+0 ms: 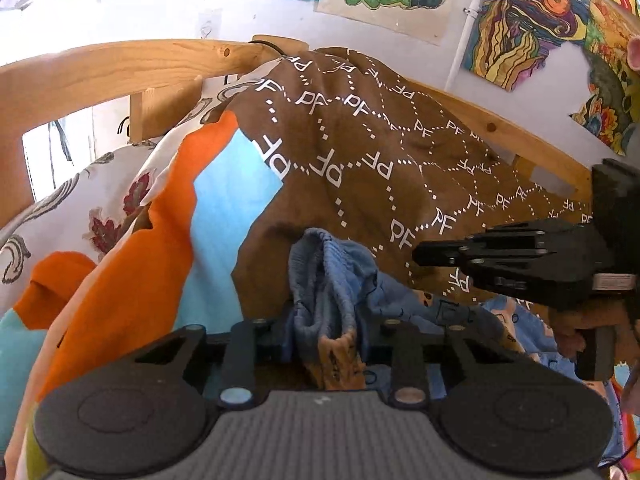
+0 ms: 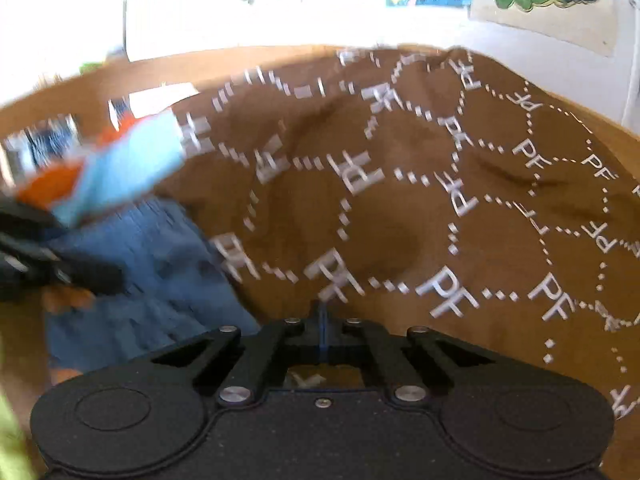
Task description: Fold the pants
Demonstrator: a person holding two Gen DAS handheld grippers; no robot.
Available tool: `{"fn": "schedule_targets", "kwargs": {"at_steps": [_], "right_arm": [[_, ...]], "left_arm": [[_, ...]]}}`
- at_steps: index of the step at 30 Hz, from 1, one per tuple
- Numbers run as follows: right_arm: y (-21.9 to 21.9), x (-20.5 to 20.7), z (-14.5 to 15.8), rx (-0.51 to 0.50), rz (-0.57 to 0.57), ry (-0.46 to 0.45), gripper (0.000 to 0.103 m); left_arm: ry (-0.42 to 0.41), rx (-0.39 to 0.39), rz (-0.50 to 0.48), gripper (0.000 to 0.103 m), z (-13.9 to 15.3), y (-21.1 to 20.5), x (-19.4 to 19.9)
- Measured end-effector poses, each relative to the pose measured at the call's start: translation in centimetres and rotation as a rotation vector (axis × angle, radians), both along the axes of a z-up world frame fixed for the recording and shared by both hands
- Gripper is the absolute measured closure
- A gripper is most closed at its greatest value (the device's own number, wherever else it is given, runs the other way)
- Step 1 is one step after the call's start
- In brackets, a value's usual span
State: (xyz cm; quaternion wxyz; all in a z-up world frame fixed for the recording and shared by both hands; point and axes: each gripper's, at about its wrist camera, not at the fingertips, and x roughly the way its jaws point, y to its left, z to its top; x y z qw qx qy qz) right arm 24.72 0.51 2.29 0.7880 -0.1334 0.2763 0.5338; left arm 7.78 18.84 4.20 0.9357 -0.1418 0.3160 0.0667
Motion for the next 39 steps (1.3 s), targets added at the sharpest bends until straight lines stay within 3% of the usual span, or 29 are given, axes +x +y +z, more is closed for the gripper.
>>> {"fn": "schedule_targets", "kwargs": {"at_steps": [2,5,12,14,16,22,28,30,33,36,39], "right_arm": [[-0.1,-0.3,0.4,0.044,0.081,0.053,0.092],[0.9,-0.9,-0.2,0.021,0.16,0.082,0.091],[3.4,0.6,-2.1,-0.019,0.06,0.096,0.09],[3.4,0.3,-1.7,-0.035,0.071,0.059,0.087],[2.3,0.4,-0.9,-0.031,0.058,0.034,0.081],[-3.9,3.2,0.6,-0.021,-0.106,0.057,0.079],[-6.3,2.0,-1.0,-0.064,-0.029,0.163,0.075],[-5.3,1.1,-1.9,-0.106,-0.02,0.123,0.074],[-4.7,0.8,-3.1,-0.17,-0.098,0.019,0.07],[-5.0,1.8,-3.5,-0.16,-0.205,-0.037,0.074],[-6.7,2.2,-2.5,-0.102,-0.256,-0.024,0.073]], "left_arm": [[-0.001,-0.019,0.008,0.068,0.0,0.2,-0.1],[0.0,-0.032,0.012,0.068,0.0,0.3,-0.1],[0.006,-0.033,0.007,0.061,0.2,0.1,0.0],[0.007,-0.034,0.007,0.061,0.2,0.1,0.0],[0.006,-0.044,0.015,0.063,0.1,0.3,0.0],[0.019,-0.057,0.036,0.067,-0.1,0.6,0.1],[0.035,-0.031,0.045,0.067,0.0,0.1,0.5],[0.04,-0.028,0.046,0.067,0.0,0.1,0.6],[0.047,-0.025,0.051,0.067,0.1,0.0,0.6],[0.055,-0.02,0.057,0.067,0.2,-0.1,0.7],[0.063,-0.022,0.058,0.067,0.2,-0.1,0.9]]}}
